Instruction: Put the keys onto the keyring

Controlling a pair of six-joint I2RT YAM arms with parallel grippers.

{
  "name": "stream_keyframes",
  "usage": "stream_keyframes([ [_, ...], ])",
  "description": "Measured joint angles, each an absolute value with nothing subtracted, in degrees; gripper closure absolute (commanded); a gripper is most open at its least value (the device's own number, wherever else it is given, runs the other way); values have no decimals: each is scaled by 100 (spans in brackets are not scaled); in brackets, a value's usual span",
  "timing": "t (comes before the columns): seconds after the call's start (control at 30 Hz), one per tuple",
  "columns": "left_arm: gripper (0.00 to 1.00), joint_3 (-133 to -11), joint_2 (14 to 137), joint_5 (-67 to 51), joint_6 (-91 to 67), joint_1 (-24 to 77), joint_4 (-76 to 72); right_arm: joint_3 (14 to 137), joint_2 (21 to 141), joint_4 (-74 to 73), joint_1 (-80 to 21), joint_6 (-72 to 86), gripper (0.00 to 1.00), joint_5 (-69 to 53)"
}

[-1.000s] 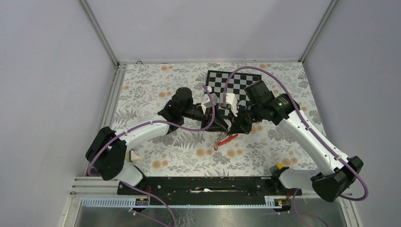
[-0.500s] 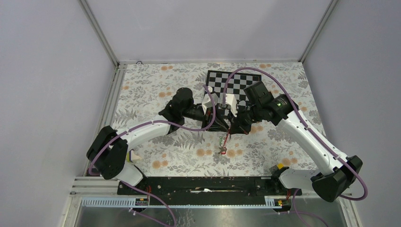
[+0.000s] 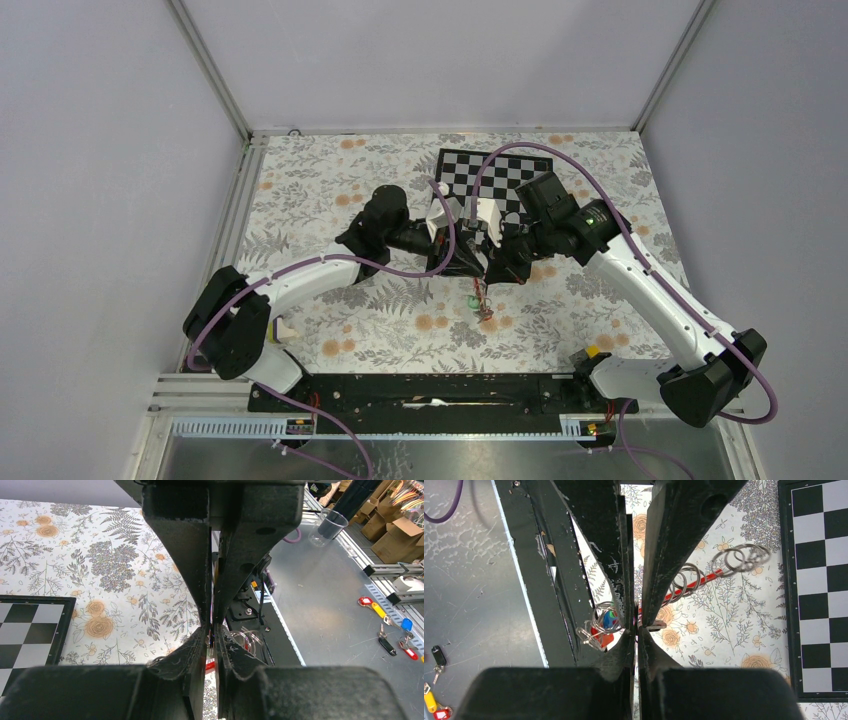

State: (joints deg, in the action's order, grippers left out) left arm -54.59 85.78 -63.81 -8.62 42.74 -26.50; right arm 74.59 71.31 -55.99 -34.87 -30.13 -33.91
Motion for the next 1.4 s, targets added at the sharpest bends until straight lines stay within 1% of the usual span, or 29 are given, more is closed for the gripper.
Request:
stream_keyframes([
  [0.37,80,-5384,8591,-6386,-840,4274,-2628,7459,7129,-5599,-3487,-3013,100,-3389],
  [0.53,83,-5380,8593,-6388,-834,4274,-2609,7459,7118,-5586,-3487,-3011,100,-3387],
  [0.77,74,-5380,8593,-6401,-814,4274,-2600,7459,7111,-5583,-3487,-3011,100,-3387],
  [1.13,75,-5380,8593,-6401,-816,4274,-2602,7419,7098,-5572,-3487,-3011,100,-3387],
  [1.2,76,-5380,8593,-6401,-819,4274,-2609,7406,7096,-5551,-3487,-3011,100,-3389],
  [1.3,82,-5380,8593,-6401,-823,4274,-2626,7395,7096,-5540,-3487,-3011,100,-3389],
  [1.4,95,-5380,8595,-6405,-854,4274,-2635,7395,7096,-5529,-3487,-3011,100,-3389],
])
